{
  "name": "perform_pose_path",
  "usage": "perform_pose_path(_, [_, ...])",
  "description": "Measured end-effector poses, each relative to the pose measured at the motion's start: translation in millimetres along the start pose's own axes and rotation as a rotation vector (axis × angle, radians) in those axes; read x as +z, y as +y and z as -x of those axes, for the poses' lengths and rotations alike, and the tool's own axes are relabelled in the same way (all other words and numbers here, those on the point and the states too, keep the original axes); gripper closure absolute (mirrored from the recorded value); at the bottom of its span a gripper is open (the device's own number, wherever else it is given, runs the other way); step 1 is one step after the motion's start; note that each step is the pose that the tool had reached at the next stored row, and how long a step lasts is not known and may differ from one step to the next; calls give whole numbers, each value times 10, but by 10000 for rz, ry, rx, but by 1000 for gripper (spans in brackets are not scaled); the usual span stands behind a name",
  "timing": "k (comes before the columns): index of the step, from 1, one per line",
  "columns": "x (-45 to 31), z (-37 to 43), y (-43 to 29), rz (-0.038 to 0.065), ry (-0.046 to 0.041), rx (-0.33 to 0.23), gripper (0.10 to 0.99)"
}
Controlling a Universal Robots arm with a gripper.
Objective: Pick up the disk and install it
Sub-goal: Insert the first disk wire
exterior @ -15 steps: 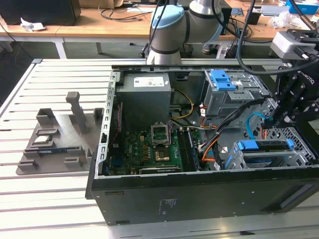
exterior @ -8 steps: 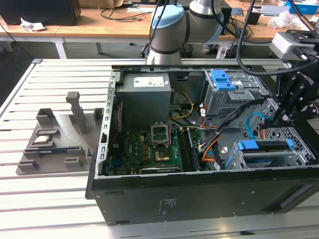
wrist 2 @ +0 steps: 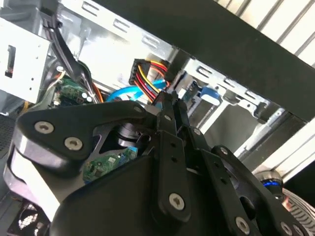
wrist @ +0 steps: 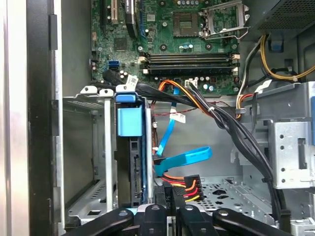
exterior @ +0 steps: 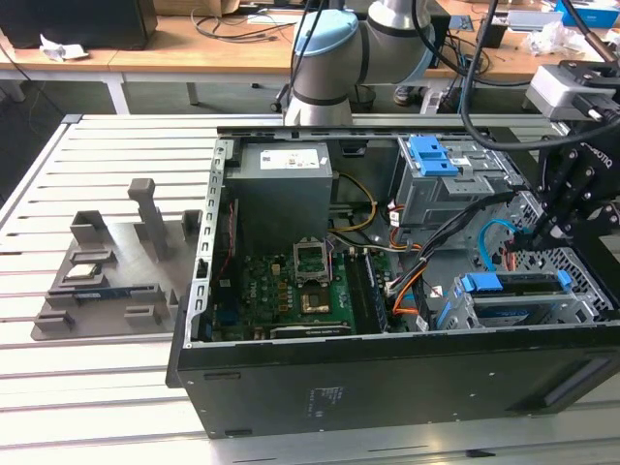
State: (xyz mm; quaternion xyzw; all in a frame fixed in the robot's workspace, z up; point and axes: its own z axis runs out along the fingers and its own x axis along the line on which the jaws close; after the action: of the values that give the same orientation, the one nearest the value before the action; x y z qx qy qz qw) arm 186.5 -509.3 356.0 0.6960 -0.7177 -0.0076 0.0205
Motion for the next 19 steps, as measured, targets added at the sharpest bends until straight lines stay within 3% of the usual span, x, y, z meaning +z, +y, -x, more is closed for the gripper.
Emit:
perform_pose_path(5, [20, -135, 12, -3, 75, 0, 918])
perform_pose_path(9, [73, -148, 44, -2, 86, 1, 918])
perform_pose_path(19, [155, -178, 44, -3, 95, -2, 918])
